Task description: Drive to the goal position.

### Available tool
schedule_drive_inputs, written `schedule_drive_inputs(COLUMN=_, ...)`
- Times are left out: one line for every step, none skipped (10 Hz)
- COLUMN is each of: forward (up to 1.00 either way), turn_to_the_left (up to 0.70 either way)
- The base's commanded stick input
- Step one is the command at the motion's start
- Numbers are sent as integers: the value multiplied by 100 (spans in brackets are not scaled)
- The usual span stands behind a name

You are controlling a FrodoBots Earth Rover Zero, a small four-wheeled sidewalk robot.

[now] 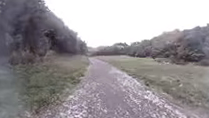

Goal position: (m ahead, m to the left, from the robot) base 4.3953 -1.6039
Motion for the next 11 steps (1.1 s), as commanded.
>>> schedule_drive_inputs(forward=85, turn_to_the_left=0)
schedule_drive_inputs(forward=85, turn_to_the_left=0)
schedule_drive_inputs(forward=85, turn_to_the_left=0)
schedule_drive_inputs(forward=85, turn_to_the_left=0)
schedule_drive_inputs(forward=85, turn_to_the_left=0)
schedule_drive_inputs(forward=85, turn_to_the_left=0)
schedule_drive_inputs(forward=85, turn_to_the_left=0)
schedule_drive_inputs(forward=85, turn_to_the_left=0)
schedule_drive_inputs(forward=85, turn_to_the_left=0)
schedule_drive_inputs(forward=85, turn_to_the_left=0)
schedule_drive_inputs(forward=85, turn_to_the_left=0)
